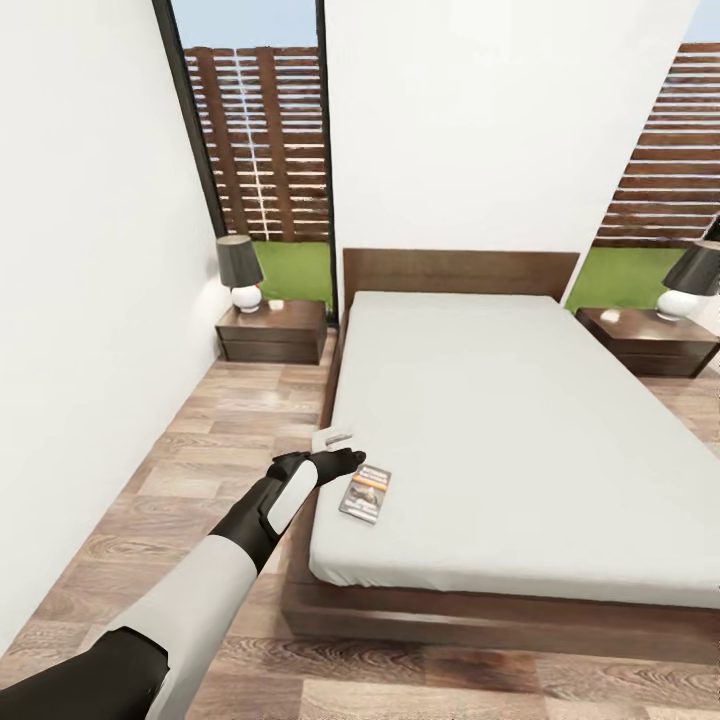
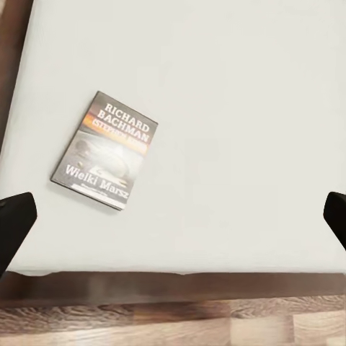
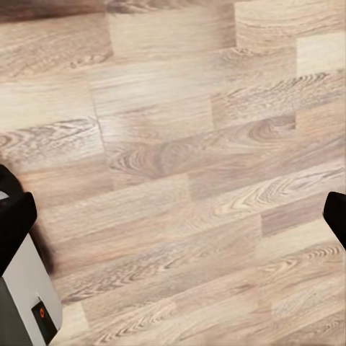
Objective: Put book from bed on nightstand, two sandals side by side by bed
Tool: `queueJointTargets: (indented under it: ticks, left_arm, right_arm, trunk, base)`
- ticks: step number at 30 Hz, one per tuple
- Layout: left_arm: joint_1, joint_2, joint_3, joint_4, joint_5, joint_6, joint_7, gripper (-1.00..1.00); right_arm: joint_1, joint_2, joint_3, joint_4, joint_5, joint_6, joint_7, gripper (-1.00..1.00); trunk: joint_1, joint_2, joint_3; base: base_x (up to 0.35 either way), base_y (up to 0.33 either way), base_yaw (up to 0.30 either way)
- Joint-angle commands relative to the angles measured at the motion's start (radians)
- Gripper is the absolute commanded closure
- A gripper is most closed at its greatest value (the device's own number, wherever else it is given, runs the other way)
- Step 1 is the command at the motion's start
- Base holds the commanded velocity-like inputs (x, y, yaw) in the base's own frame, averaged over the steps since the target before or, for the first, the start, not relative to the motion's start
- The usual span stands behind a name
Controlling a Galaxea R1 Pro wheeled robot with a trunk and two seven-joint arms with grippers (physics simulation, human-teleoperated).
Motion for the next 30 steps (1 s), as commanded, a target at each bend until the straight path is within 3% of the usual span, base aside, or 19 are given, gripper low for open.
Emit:
queueJointTargets:
  ticks: [1, 30]
  left_arm:
    - [-0.001, 0.000, -0.001, -0.001, 0.010, 0.003, 0.009, -1.00]
    - [-0.001, 0.000, -0.001, -0.004, 0.011, 0.002, 0.007, -1.00]
  right_arm:
    - [-0.002, 0.000, 0.001, 0.002, -0.010, -0.001, 0.004, -1.00]
    - [-0.002, 0.009, -0.001, 0.001, -0.010, -0.001, 0.003, -1.00]
  trunk:
    - [0.001, -0.002, -0.003]
    - [0.001, -0.002, -0.049]
  base:
    - [0.000, 0.000, -0.059]
    - [0.000, 0.000, -0.004]
